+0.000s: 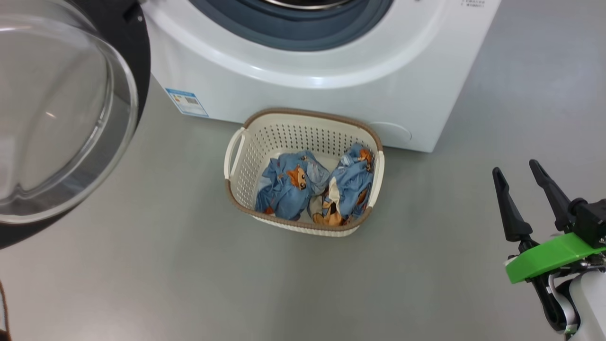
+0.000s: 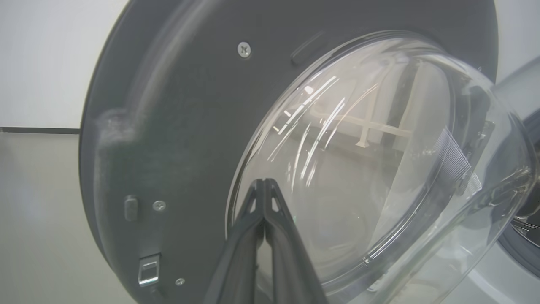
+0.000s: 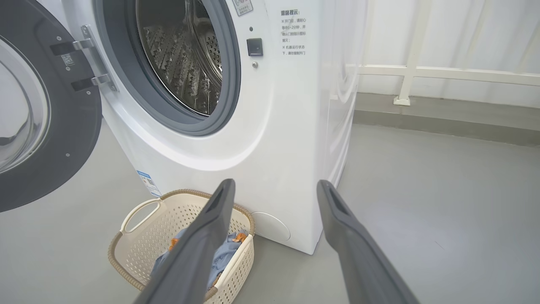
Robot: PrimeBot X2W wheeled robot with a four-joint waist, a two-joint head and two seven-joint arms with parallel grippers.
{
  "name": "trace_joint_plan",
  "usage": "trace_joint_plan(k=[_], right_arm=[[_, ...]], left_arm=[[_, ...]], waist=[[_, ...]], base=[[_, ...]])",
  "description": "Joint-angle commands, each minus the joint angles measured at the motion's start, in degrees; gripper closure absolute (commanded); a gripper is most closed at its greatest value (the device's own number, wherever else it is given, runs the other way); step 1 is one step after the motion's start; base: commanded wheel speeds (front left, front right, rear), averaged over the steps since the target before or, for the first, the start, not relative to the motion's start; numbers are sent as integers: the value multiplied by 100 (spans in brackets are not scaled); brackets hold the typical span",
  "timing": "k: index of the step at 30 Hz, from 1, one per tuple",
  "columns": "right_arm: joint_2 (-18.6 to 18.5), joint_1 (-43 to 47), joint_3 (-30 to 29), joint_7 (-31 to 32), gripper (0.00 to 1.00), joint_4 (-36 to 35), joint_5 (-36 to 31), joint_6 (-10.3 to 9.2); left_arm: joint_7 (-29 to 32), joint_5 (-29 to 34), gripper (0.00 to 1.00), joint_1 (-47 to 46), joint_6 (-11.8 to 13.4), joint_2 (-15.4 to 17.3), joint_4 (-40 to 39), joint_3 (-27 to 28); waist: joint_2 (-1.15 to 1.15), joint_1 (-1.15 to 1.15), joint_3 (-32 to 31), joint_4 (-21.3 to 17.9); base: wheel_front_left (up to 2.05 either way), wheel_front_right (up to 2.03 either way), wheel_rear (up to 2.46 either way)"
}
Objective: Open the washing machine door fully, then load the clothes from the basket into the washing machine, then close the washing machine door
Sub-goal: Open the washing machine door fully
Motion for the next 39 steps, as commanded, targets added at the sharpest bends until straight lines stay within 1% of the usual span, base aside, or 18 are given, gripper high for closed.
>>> trace_joint_plan(k=[1, 6, 12, 13, 14, 16, 17, 18, 19, 20, 24, 29, 30, 33, 39], right_arm=[[-37, 107, 63, -69, 0, -122, -36, 43], [0, 202, 46, -69, 0, -139, -18, 43], [67, 367, 9, -69, 0, -165, -6, 43], [79, 397, 4, -69, 0, -170, -5, 43], [79, 397, 4, -69, 0, -170, -5, 43], [96, 448, -11, -69, 0, -173, 0, 43], [105, 470, -24, -69, 0, -177, 2, 43], [112, 487, -44, -69, 0, -185, 3, 43], [121, 506, -57, -69, 0, -188, 6, 43], [130, 526, -67, -69, 0, -191, 11, 43], [174, 577, -146, -69, 0, -229, 25, 43], [224, 608, -159, -69, 0, -256, 12, 43], [242, 612, -165, -69, 0, -261, 8, 43], [285, 626, -190, -69, 0, -268, 5, 43], [324, 700, -203, -69, 0, -261, 9, 43]], left_arm=[[-29, 106, 100, 205, -77, 233, -320, 98], [-29, 108, 100, 561, -254, -45, -702, -52], [-29, 72, 100, 1030, -314, -195, -1063, -411], [-29, 53, 91, 1120, -316, -211, -1141, -507], [-29, 53, 91, 1120, -316, -211, -1141, -507], [-29, -17, 70, 1302, -318, -241, -1294, -704], [-29, -58, 68, 1394, -318, -244, -1369, -803], [-29, -109, 53, 1472, -319, -256, -1442, -894], [-29, -146, 36, 1562, -319, -270, -1503, -1007], [-29, -200, 0, 1642, -319, -283, -1564, -1121], [-29, -471, 0, 1907, -320, -316, -1755, -1569], [-29, -688, 0, 2065, -320, -311, -1866, -1907], [-29, -756, 0, 2086, -320, -308, -1897, -2047], [-29, -812, 0, 2150, -320, -337, -1971, -2151], [-29, -764, 0, 2281, -320, -334, -2067, -2504]], waist=[[0, 0, -192, 49], [0, 0, -419, 60], [0, 0, -681, 13], [0, 0, -719, -3], [0, 0, -719, -3], [0, 0, -789, -35], [0, 0, -819, -55], [0, 0, -838, -72], [0, 0, -871, -95], [0, 0, -899, -121], [0, 0, -941, -251], [0, 0, -935, -518], [0, 0, -936, -649], [0, 0, -947, -885], [0, 0, -990, -1349]], base=[[0, 0, 0], [0, 0, 0], [0, 0, 0], [0, 0, 0], [0, 0, 0], [0, 0, 0], [0, 0, 0], [0, 0, 0], [0, 0, 0], [0, 0, 0], [0, 0, 0], [0, 0, 0], [0, 0, 0], [0, 0, 0], [0, 0, 0]])
